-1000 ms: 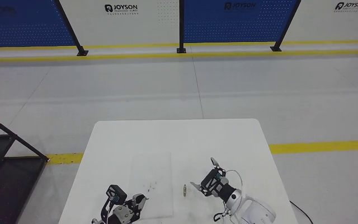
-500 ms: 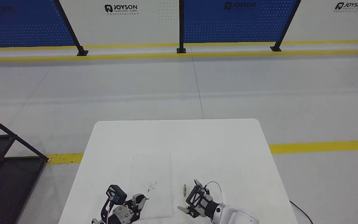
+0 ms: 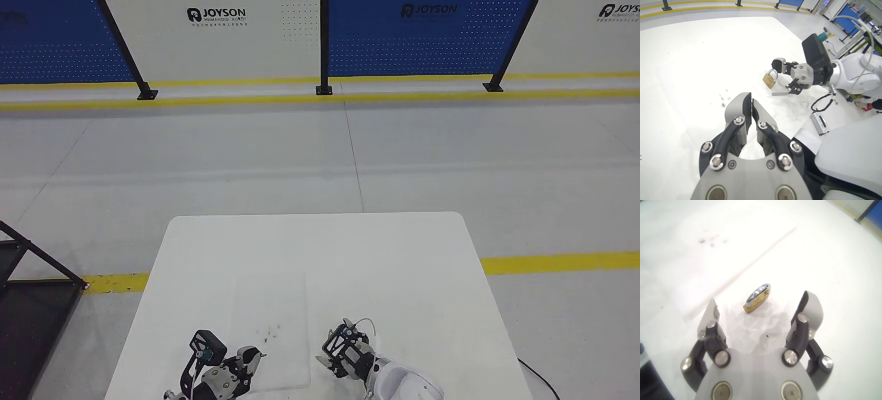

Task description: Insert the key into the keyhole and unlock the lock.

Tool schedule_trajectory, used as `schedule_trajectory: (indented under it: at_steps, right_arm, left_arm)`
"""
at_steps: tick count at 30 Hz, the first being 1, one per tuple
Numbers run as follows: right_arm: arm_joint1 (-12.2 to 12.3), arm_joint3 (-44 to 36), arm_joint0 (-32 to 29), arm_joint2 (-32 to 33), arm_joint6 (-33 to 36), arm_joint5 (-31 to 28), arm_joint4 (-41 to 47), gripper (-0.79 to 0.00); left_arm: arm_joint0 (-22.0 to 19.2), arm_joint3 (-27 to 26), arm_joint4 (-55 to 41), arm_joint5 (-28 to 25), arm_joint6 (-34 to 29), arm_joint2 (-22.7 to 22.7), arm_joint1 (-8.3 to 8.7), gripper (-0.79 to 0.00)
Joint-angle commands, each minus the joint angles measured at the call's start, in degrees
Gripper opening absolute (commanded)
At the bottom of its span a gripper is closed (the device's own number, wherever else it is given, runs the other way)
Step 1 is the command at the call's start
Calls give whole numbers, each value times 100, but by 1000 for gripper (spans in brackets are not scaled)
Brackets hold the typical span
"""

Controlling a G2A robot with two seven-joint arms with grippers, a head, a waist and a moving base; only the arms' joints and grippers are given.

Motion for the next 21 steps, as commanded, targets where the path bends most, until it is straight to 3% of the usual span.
schedule_trajectory:
  at_steps: [1, 8, 11, 16, 21]
  right_arm:
    - [-7, 23, 34, -22, 3, 23, -8, -443]
    - [-39, 119, 135, -110, 26, 176, -14, -582]
    - [-45, 148, 159, -130, 14, 178, 3, -785]
    - [-47, 146, 184, -138, -147, 151, 39, -785]
    - [9, -23, 90, 150, -857, 6, 352, -785]
  left_arm:
    - [0, 0, 0, 0, 0, 0, 0, -785]
    - [0, 0, 0, 0, 0, 0, 0, -785]
    - [0, 0, 0, 0, 0, 0, 0, -785]
    - [0, 0, 0, 0, 0, 0, 0, -785]
    - [0, 0, 0, 0, 0, 0, 0, -785]
